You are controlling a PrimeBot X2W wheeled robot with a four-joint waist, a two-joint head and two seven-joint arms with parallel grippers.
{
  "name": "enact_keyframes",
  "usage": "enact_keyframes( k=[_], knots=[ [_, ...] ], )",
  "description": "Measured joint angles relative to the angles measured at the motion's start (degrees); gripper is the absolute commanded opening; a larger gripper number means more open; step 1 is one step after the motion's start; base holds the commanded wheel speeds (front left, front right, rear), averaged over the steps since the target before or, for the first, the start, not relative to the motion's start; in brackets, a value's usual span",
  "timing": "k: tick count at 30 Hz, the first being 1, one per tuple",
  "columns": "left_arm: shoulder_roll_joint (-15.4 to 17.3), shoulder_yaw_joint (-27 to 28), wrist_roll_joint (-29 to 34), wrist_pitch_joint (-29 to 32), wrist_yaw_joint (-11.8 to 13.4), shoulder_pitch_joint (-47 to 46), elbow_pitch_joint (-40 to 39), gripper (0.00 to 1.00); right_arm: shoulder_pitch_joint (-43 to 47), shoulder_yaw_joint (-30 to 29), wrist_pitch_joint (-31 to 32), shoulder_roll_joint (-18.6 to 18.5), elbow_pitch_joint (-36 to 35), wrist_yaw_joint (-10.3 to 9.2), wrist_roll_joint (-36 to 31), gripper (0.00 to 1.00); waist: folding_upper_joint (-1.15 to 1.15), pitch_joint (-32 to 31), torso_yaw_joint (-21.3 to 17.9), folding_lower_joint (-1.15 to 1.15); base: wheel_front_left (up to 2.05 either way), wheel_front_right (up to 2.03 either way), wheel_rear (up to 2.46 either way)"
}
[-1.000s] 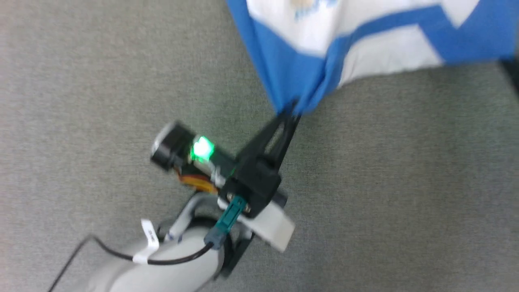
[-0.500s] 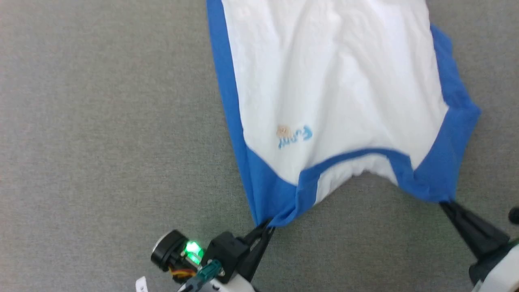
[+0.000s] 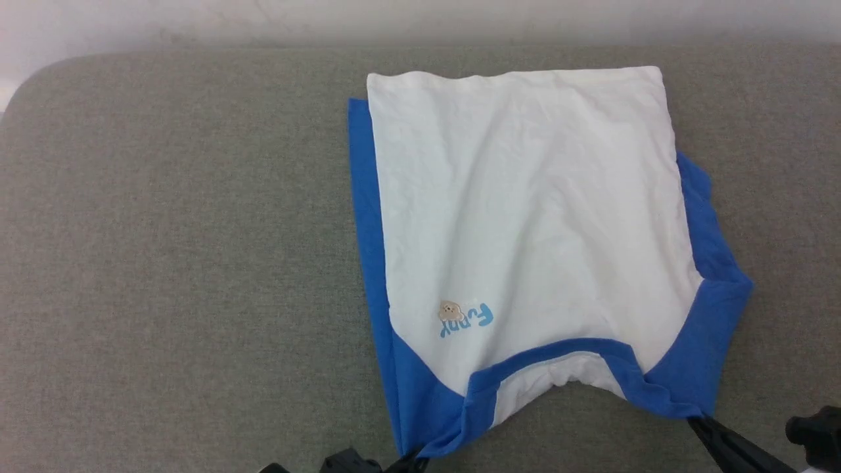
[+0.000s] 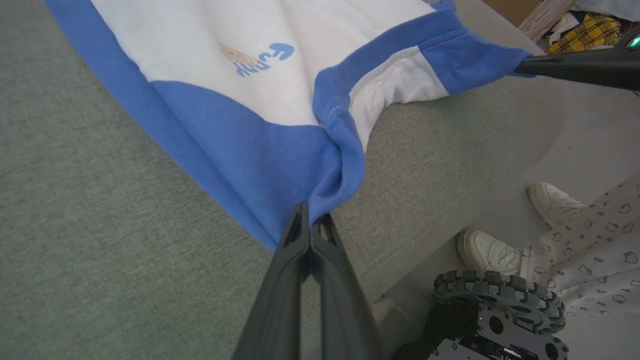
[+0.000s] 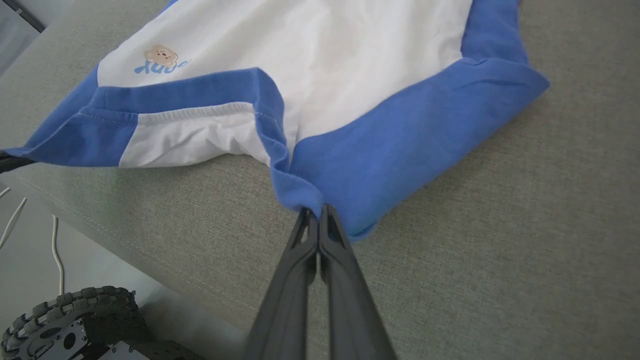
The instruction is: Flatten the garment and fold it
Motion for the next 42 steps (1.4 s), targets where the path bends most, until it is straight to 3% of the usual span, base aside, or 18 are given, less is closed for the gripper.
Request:
enact_keyframes(
  k=[8,11,18,33,34,35,36,37,38,39,40,41,42],
  knots=[
    [-1.7,1.0,-2.6,-4.9,-2.5,0.9,5.6,0.00,-0.2,0.5,0.9,1.8,2.5,-0.01,-1.1,0.00,0.00,-2.9,0.1,0.00,0.00,0.00,0.00],
    [-3.0,1.6,-4.2,-7.3,-4.9,1.0,10.0,0.00,-1.1,1.2,0.9,3.4,5.6,-0.01,-1.8,0.00,0.00,-4.3,0.4,0.00,0.00,0.00,0.00],
    [-5.4,1.5,-5.5,-8.3,-7.9,0.2,16.8,0.00,-4.2,3.5,0.9,5.2,9.8,-0.01,-2.2,0.00,0.00,-5.6,0.7,0.00,0.00,0.00,0.00],
    [-13.6,2.1,-9.5,-10.2,-11.5,-3.0,30.8,0.00,-10.1,6.7,-0.9,7.8,21.7,-0.01,-2.1,0.00,0.00,-5.8,0.5,0.01,0.00,0.00,0.00],
    [-14.0,2.3,-9.7,-10.2,-11.5,-3.3,31.3,0.00,-10.4,7.1,-1.1,7.9,22.1,-0.01,-2.1,0.03,0.00,-5.8,0.5,0.01,0.00,0.00,0.00],
    [-14.3,2.5,-10.0,-10.3,-11.5,-3.5,31.6,0.00,-10.7,7.4,-1.2,8.0,22.4,-0.01,-2.1,0.16,0.00,-5.7,0.4,0.01,0.00,0.00,0.00],
    [-14.4,2.7,-10.1,-10.3,-11.5,-3.6,31.8,0.00,-10.9,7.7,-1.2,8.0,22.6,-0.01,-2.0,0.39,0.01,-5.7,0.4,0.01,0.00,0.00,0.00],
    [-14.4,3.1,-10.3,-10.6,-11.4,-3.6,31.9,0.24,-11.1,7.9,-1.4,8.1,22.5,-0.01,-1.7,0.58,0.00,-5.7,0.4,0.01,0.00,0.00,0.00],
    [-14.3,3.5,-10.5,-11.0,-11.3,-3.6,31.9,0.32,-11.3,8.0,-1.7,8.1,22.4,-0.01,-1.5,0.95,0.00,-5.7,0.4,0.01,0.00,0.00,0.00],
    [-14.2,3.9,-10.5,-11.4,-10.9,-3.6,31.6,0.46,-11.3,8.0,-1.7,8.0,22.0,-0.01,-1.3,1.00,0.00,-5.7,0.4,0.01,0.00,0.00,0.00],
    [-14.0,4.3,-10.5,-11.7,-10.3,-3.6,31.0,0.77,-11.3,8.0,-1.8,7.9,21.4,-0.01,-0.9,1.00,0.00,-5.7,0.5,0.01,0.00,0.00,0.00],
    [-13.7,4.6,-10.5,-12.0,-9.8,-3.5,30.1,1.00,-11.1,7.8,-1.8,7.7,20.6,-0.01,-0.5,1.00,0.00,-5.7,0.5,0.01,0.00,0.00,0.00],
    [-13.4,5.1,-10.4,-12.4,-9.2,-3.4,28.8,1.00,-10.9,7.4,-1.8,7.5,19.3,-0.01,0.1,1.00,0.00,-5.7,0.7,0.01,0.00,0.00,0.00]
  ],
)
